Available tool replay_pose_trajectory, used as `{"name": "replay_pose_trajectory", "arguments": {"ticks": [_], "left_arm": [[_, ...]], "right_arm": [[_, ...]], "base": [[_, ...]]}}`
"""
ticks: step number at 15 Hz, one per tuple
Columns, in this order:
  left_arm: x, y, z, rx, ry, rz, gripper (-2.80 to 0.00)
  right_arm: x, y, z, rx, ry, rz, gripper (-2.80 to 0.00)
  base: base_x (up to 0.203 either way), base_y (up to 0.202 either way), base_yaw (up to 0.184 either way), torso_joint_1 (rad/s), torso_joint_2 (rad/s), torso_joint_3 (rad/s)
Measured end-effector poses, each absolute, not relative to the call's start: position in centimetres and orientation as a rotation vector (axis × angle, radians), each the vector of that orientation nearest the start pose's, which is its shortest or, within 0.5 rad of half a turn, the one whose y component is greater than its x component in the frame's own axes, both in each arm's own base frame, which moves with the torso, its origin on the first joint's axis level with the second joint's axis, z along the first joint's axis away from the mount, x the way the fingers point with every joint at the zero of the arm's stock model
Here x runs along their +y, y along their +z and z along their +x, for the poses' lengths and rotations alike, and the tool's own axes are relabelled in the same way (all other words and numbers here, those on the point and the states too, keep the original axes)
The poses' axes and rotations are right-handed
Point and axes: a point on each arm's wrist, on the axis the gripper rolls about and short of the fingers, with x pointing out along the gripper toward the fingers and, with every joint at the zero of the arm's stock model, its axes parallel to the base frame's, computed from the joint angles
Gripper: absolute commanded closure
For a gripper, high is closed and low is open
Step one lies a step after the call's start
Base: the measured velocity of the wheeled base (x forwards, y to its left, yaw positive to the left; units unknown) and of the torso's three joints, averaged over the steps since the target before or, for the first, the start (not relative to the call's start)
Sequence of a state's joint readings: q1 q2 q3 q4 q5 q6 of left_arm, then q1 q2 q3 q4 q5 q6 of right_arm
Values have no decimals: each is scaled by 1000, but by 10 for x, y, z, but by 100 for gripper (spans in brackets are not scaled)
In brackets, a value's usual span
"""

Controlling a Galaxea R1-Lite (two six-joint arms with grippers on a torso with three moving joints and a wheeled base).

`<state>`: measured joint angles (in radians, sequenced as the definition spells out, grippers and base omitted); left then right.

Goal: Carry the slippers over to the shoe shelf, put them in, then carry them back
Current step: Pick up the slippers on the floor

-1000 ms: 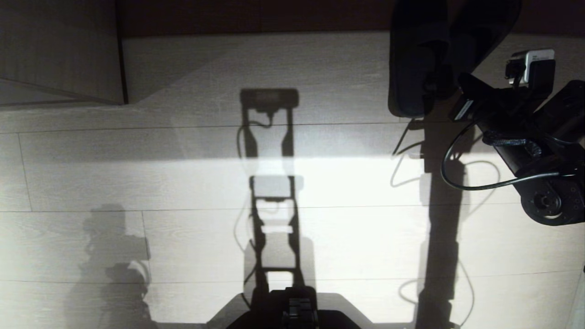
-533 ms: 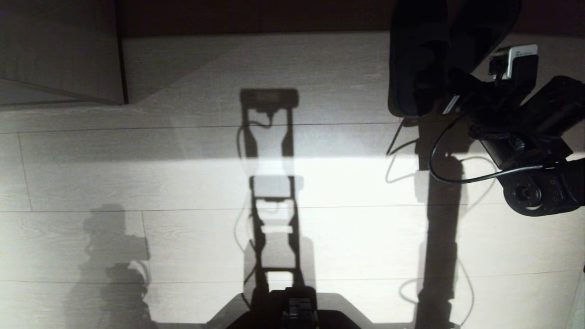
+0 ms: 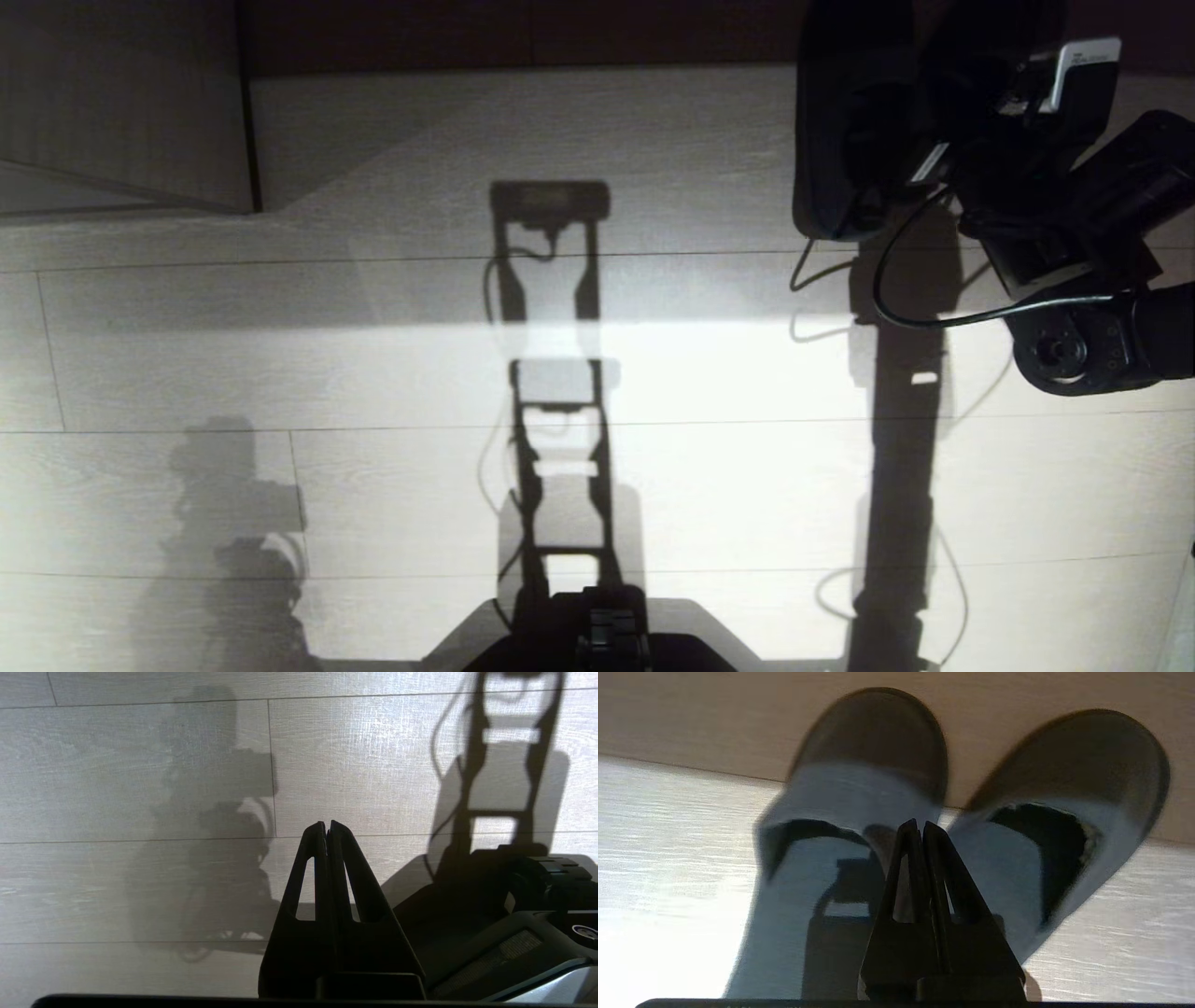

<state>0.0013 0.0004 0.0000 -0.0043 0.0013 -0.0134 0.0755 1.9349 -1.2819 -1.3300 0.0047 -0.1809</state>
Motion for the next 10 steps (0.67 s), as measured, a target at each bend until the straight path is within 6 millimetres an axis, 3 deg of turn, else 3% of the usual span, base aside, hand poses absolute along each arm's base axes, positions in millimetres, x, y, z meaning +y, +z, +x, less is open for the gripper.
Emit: {"name": "replay_pose_trajectory", "arguments": {"ticks": [10], "left_arm": [[0, 76, -23, -4, 3, -13, 0]], "right_arm": [[27, 303, 382, -719, -2, -149, 0]], "base": [[0, 0, 0, 0, 0, 0]]}}
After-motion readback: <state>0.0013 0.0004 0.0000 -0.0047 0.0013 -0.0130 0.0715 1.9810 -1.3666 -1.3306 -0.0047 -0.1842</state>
